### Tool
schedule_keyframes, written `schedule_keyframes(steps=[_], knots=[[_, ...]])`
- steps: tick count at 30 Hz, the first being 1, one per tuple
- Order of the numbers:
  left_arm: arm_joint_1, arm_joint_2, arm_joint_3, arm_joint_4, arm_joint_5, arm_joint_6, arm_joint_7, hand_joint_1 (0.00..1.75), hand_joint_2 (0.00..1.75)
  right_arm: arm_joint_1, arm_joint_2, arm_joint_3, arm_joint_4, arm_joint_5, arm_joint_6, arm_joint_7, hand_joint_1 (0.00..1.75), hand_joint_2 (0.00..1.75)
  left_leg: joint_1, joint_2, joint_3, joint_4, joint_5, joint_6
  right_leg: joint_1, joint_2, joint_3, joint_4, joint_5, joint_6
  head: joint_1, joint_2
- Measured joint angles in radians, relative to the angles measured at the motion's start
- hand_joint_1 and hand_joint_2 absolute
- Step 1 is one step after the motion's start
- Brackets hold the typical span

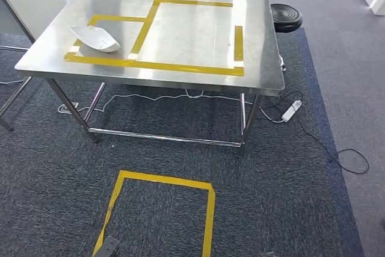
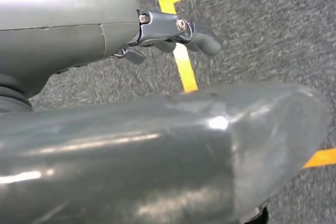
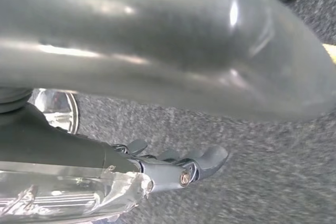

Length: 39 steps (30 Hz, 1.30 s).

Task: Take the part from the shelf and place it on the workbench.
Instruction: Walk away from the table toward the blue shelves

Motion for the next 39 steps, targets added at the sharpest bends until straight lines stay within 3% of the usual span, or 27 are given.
schedule_keyframes(steps=[1,3,4,5,7,8,9,11,12,14,15,16,18,20,21,22,25,26,27,29,31,32,33,35,36,37,39], knots=[[0.003,-0.001,0.0,0.0,0.0,0.0,-0.001,0.0,0.0,0.001,0.0,-0.005,0.0,-0.004,0.0,-0.001,0.0,0.0,0.001,-0.004,-0.01,0.029,-0.039,-0.005,-0.002,0.002,-0.012,-0.001,0.013,-0.009,-0.003,0.0],[0.005,-0.002,0.0,0.0,-0.003,0.01,-0.007,0.0,0.0,0.001,0.0,-0.012,0.0,-0.009,-0.001,-0.003,0.0,0.0,0.003,-0.009,-0.04,0.145,-0.153,-0.012,-0.004,0.01,-0.039,-0.001,0.039,-0.017,-0.008,0.0],[0.005,-0.003,-0.001,0.0,-0.005,0.021,-0.014,0.0,0.0,0.001,0.0,-0.014,0.0,-0.011,-0.003,-0.003,0.0,0.0,0.003,-0.01,-0.053,0.211,-0.189,-0.015,-0.004,0.016,-0.055,-0.001,0.051,-0.018,-0.008,0.0],[0.004,-0.004,-0.001,0.0,-0.006,0.032,-0.023,0.0,0.0,0.002,0.0,-0.018,0.0,-0.012,-0.006,-0.002,0.0,0.0,0.004,-0.01,-0.058,0.261,-0.2,-0.016,-0.005,0.023,-0.071,0.001,0.062,-0.017,-0.008,0.0],[0.004,-0.005,-0.001,0.0,-0.007,0.05,-0.043,0.0,0.0,0.004,0.0,-0.025,0.0,-0.014,-0.011,0.001,0.0,0.0,0.005,-0.014,-0.029,0.278,-0.148,-0.017,-0.007,0.039,-0.106,0.006,0.084,-0.01,-0.008,0.0],[0.003,-0.005,-0.002,0.0,-0.009,0.054,-0.05,0.0,0.0,0.004,0.0,-0.028,0.0,-0.015,-0.011,0.002,0.0,0.0,0.007,-0.026,0.008,0.239,-0.118,-0.017,-0.009,0.049,-0.121,0.01,0.094,-0.005,-0.008,0.0],[0.002,-0.005,-0.002,0.0,-0.01,0.058,-0.055,0.0,0.0,0.004,0.0,-0.03,0.0,-0.015,-0.01,0.002,0.0,0.0,0.01,-0.051,0.061,0.177,-0.105,-0.016,-0.009,0.06,-0.136,0.016,0.103,0.001,-0.008,0.0],[0.002,-0.008,-0.002,0.0,-0.012,0.062,-0.06,0.0,0.0,0.001,0.0,-0.032,0.0,-0.017,-0.008,0.0,0.0,0.0,0.016,-0.102,0.156,0.043,-0.133,-0.01,-0.007,0.082,-0.161,0.032,0.118,0.011,-0.007,0.0],[0.001,-0.01,-0.002,0.0,-0.012,0.062,-0.061,0.0,0.0,0.0,0.0,-0.033,0.0,-0.018,-0.008,-0.002,0.0,0.0,0.017,-0.114,0.18,0.004,-0.152,-0.006,-0.006,0.094,-0.171,0.038,0.126,0.017,-0.007,0.0],[-0.001,-0.012,-0.003,0.0,-0.012,0.062,-0.061,0.0,0.0,0.003,-0.001,-0.036,0.0,-0.019,-0.007,-0.003,0.0,0.0,0.016,-0.093,0.181,-0.011,-0.162,0.009,-0.009,0.11,-0.187,0.044,0.139,0.027,-0.006,0.0],[-0.001,-0.013,-0.003,0.0,-0.012,0.062,-0.062,0.0,0.0,0.007,-0.001,-0.037,0.0,-0.019,-0.007,-0.003,0.0,0.0,0.015,-0.079,0.178,-0.009,-0.158,0.017,-0.009,0.099,-0.196,0.054,0.133,0.032,-0.004,0.0],[0.001,-0.013,-0.003,0.0,-0.012,0.062,-0.062,0.0,0.0,0.009,-0.002,-0.039,0.0,-0.019,-0.006,-0.003,0.0,0.0,0.015,-0.063,0.174,-0.009,-0.153,0.025,-0.009,0.077,-0.211,0.083,0.113,0.036,-0.001,0.0],[0.004,-0.013,-0.003,0.0,-0.012,0.062,-0.062,0.0,0.0,0.008,-0.002,-0.041,0.0,-0.02,-0.006,-0.003,0.0,0.0,0.009,-0.031,0.166,-0.009,-0.145,0.036,-0.009,0.023,-0.261,0.204,0.04,0.043,0.005,0.0],[0.007,-0.012,-0.003,0.0,-0.012,0.063,-0.061,0.0,0.0,0.007,-0.002,-0.041,0.0,-0.021,-0.004,-0.006,0.0,0.0,0.003,0.003,0.157,-0.008,-0.139,0.039,-0.01,0.002,-0.299,0.324,-0.016,0.045,0.006,0.0],[0.007,-0.012,-0.003,0.0,-0.012,0.064,-0.058,0.0,0.0,0.008,-0.002,-0.042,0.0,-0.023,-0.002,-0.008,0.0,0.0,0.001,0.019,0.154,-0.008,-0.137,0.039,-0.01,-0.001,-0.293,0.34,-0.02,0.043,0.006,0.0],[0.007,-0.012,-0.003,0.0,-0.012,0.067,-0.053,0.0,0.0,0.01,-0.002,-0.044,0.0,-0.026,-0.001,-0.012,0.0,0.0,0.0,0.032,0.152,-0.008,-0.136,0.039,-0.01,-0.004,-0.266,0.313,-0.007,0.041,0.006,0.0],[0.006,-0.011,-0.003,0.0,-0.012,0.078,-0.031,0.0,0.0,0.008,-0.002,-0.052,0.0,-0.034,0.003,-0.019,0.0,0.0,-0.005,0.068,0.155,-0.007,-0.135,0.034,0.001,-0.055,-0.129,0.108,0.049,0.022,0.006,0.0],[0.005,-0.011,-0.003,0.0,-0.011,0.08,-0.027,0.0,0.0,0.005,-0.002,-0.053,0.0,-0.035,0.004,-0.021,0.0,0.0,-0.007,0.078,0.155,-0.006,-0.135,0.03,0.006,-0.069,-0.105,0.065,0.056,0.015,0.005,0.0],[0.004,-0.011,-0.003,0.0,-0.01,0.078,-0.025,0.0,0.0,0.005,-0.002,-0.055,0.0,-0.036,0.005,-0.022,0.0,0.0,-0.009,0.088,0.155,-0.006,-0.134,0.026,0.011,-0.074,-0.099,0.049,0.055,0.009,0.005,0.0],[0.0,-0.012,-0.003,0.0,-0.001,0.061,-0.023,0.0,0.0,0.008,-0.002,-0.057,0.0,-0.037,0.006,-0.024,0.0,0.0,-0.009,0.099,0.154,-0.008,-0.133,0.015,0.011,-0.053,-0.106,0.046,0.061,-0.002,0.005,0.0],[-0.001,-0.012,-0.002,0.0,0.008,0.046,-0.023,0.0,0.0,0.009,-0.002,-0.058,0.0,-0.036,0.008,-0.024,0.0,0.0,-0.006,0.062,0.142,0.018,-0.156,0.002,0.005,-0.033,-0.109,0.037,0.071,-0.013,0.003,0.0],[0.0,-0.012,-0.002,0.0,0.008,0.045,-0.023,0.0,0.0,0.007,-0.002,-0.058,0.0,-0.036,0.008,-0.024,0.0,0.0,-0.004,0.034,0.123,0.061,-0.185,-0.004,0.001,-0.022,-0.109,0.032,0.076,-0.018,0.002,0.0],[0.001,-0.012,-0.002,0.0,0.007,0.049,-0.022,0.0,0.0,0.005,-0.002,-0.058,0.0,-0.035,0.008,-0.024,0.0,0.0,-0.003,0.007,0.093,0.123,-0.219,-0.008,0.0,-0.01,-0.114,0.031,0.08,-0.022,0.0,0.0],[0.004,-0.012,-0.002,0.0,0.003,0.057,-0.016,0.0,0.0,0.004,-0.002,-0.058,0.0,-0.033,0.008,-0.02,0.0,0.0,-0.001,-0.009,0.028,0.253,-0.271,-0.012,-0.001,0.015,-0.122,0.032,0.086,-0.024,-0.001,0.0],[0.005,-0.012,-0.002,0.0,0.001,0.061,-0.013,0.0,0.0,0.005,-0.002,-0.059,0.0,-0.032,0.007,-0.016,0.0,0.0,0.0,-0.011,0.011,0.282,-0.27,-0.013,-0.001,0.029,-0.124,0.032,0.088,-0.023,-0.001,0.0],[0.005,-0.012,-0.002,0.0,0.0,0.063,-0.01,0.0,0.0,0.007,-0.002,-0.059,0.0,-0.03,0.006,-0.012,0.0,0.0,0.001,-0.014,0.013,0.272,-0.248,-0.015,-0.002,0.043,-0.125,0.032,0.09,-0.021,-0.001,0.0],[0.005,-0.012,-0.002,0.0,-0.003,0.06,-0.001,0.0,0.0,0.008,-0.002,-0.059,0.0,-0.027,0.004,-0.007,0.0,0.0,0.008,-0.035,0.062,0.163,-0.171,-0.018,-0.005,0.072,-0.126,0.035,0.094,-0.014,-0.001,0.0]])
